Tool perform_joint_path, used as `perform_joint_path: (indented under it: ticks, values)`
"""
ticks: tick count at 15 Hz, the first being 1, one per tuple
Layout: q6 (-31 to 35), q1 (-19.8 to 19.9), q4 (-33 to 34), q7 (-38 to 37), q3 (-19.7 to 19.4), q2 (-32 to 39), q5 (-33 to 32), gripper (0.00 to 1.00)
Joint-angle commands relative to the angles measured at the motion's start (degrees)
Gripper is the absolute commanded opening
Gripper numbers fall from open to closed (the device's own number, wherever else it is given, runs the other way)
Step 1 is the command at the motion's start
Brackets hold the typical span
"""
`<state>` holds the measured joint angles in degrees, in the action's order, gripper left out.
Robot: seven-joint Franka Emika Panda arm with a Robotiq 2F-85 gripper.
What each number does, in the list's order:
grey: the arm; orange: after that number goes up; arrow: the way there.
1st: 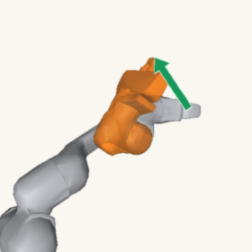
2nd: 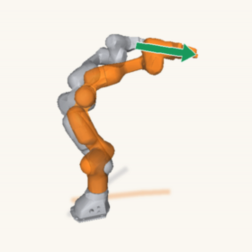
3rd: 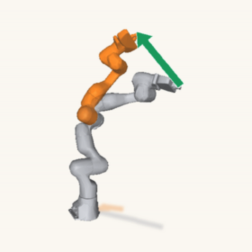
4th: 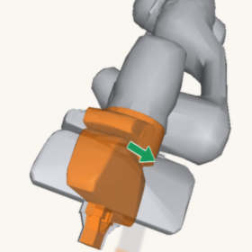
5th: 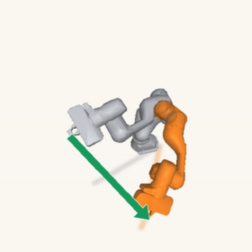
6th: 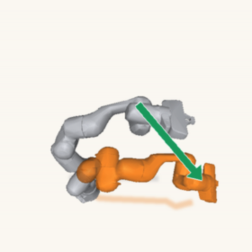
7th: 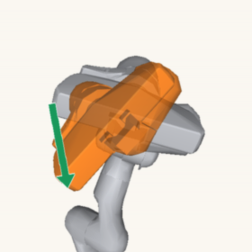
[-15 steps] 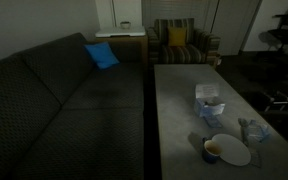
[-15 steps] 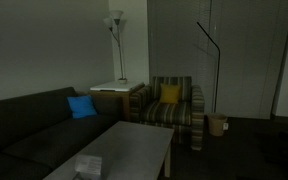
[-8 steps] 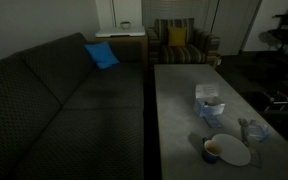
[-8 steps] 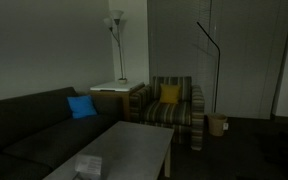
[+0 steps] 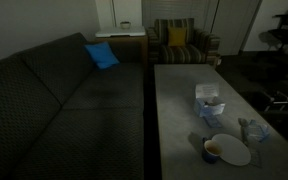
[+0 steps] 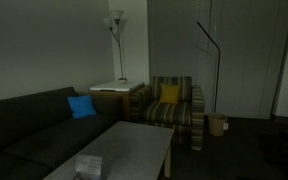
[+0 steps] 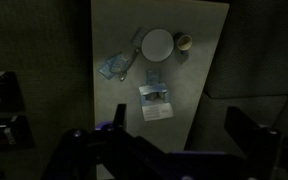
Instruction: Put the cup on the plate
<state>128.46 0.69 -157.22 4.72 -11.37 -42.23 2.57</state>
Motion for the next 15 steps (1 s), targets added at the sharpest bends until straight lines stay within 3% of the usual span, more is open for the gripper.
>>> perform_joint_path:
  ticks: [1,2,7,8,12,15]
  values:
    - [6.78,-2.02,0.13,-0.53,2.95,6.27,3.69,1.00]
    - [3.81,-0.53,-0.16,0.34,2.49,2.90,2.79,1.00]
    - [4.80,0.05,-1.51,-0.34,3.93,1.49,1.78,1.00]
    - [7.35,-0.10,1.71,3.05,1.51,6.46,1.56,1.00]
    - [23.11,-2.73,-1.99,5.66,0.40,9.16,4.15,1.00]
    - [36.68,-10.28,1.71,11.78,-5.29,21.56,10.40,1.00]
